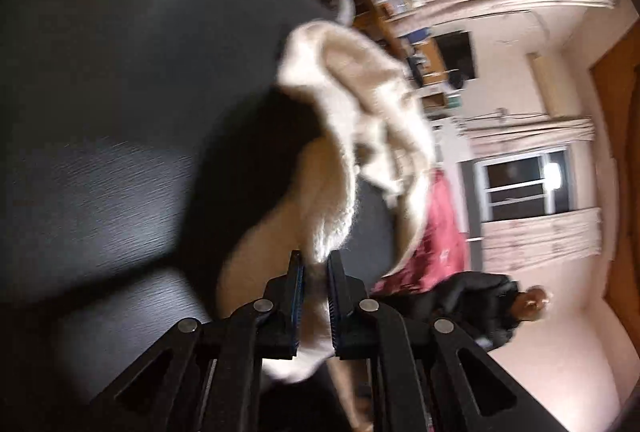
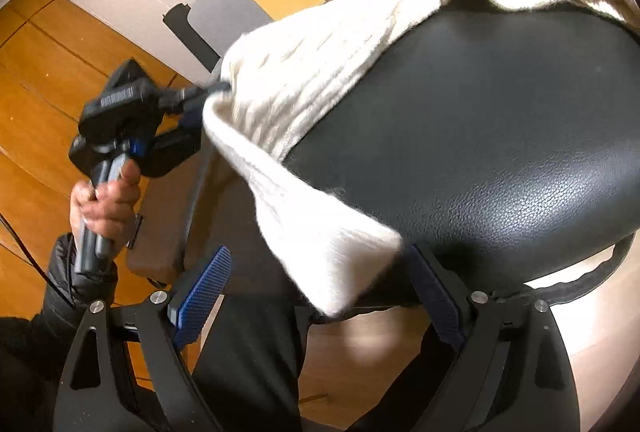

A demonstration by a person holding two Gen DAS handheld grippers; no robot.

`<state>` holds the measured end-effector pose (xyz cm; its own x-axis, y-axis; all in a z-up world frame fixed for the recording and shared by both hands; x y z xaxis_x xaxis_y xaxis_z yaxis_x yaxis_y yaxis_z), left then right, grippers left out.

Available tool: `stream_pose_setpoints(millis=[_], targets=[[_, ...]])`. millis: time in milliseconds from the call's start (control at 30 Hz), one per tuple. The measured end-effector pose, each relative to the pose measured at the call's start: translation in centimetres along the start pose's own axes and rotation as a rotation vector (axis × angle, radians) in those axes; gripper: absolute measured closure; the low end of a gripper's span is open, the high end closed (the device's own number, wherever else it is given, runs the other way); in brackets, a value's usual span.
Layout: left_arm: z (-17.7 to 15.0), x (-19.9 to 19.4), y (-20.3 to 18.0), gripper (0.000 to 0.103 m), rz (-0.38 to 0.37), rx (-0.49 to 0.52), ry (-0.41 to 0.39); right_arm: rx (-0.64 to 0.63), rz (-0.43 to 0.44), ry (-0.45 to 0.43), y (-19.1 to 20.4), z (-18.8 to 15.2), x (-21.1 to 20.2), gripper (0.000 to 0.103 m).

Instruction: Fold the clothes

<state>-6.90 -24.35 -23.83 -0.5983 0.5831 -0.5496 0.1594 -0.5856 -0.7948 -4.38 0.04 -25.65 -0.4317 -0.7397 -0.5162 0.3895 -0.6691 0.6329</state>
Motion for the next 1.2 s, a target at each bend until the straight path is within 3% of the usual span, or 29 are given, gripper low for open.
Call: stream_pose_setpoints(millis=[133,300,367,400,467,533,633,800,967,1100,1167,1200], targets=[[-1.9,-0.6,2.6,0.093,0.035,-0.03,0.013,-0.009,0.012,0.01,1.1,0.9,0.5,0.011],[-1.8,-0.3,1.9,0.093,-0.047,-0.055,0.053,-0.024,0.067,0.056,3.6,0.7,1.9,0.011],[-1.3,0.0,2.8,0.091,0.03,-0.008,0.06,-0.036,0.135,0.113,6.0,-0.9,3.2,0.011],[-1.0,0.0,4.0,0.089,0.111,0.021,0.063,-0.041,0.169,0.141,7.2,-1.8,3.8,0.011],[-0.5,-0.2,6.1,0.098,0.245,0.064,0.07,-0.053,0.237,0.198,9.5,-3.4,5.1,0.011],[-0.4,-1.0,6.8,0.09,0.213,0.016,0.074,-0.064,0.306,0.255,11.8,-5.0,6.2,0.011],[-0.3,-2.9,7.4,0.085,0.205,-0.001,0.041,-0.077,0.392,0.33,14.6,-7.0,7.7,0.011],[-2.0,-5.0,6.2,0.081,0.198,0.124,0.029,0.0,0.255,0.239,9.6,-5.3,6.5,0.011],[-3.3,-3.5,5.7,0.076,0.222,0.201,0.06,0.076,0.175,0.163,5.9,-4.3,5.3,0.011],[-4.3,-1.4,4.9,0.074,0.268,0.285,0.064,0.101,0.157,0.147,5.6,-3.6,5.7,0.011],[-4.6,-1.1,4.6,0.076,0.309,0.331,0.054,0.108,0.151,0.147,5.7,-3.4,5.9,0.011],[-4.6,-1.0,4.6,0.086,0.345,0.349,0.036,0.104,0.146,0.149,5.9,-3.4,6.0,0.011]])
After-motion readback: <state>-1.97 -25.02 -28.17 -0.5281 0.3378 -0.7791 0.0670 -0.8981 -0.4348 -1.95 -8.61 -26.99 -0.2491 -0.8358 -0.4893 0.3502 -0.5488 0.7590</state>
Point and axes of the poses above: each gripper's, at about its wrist camera, not at the fingertips, and x roughly the way its jaws point, y to its left, z to its top, the point moved 10 cm from there along x, roughly the way its jaws point, and after that the axes turned 14 degrees about -y, right-handed, at the moved point
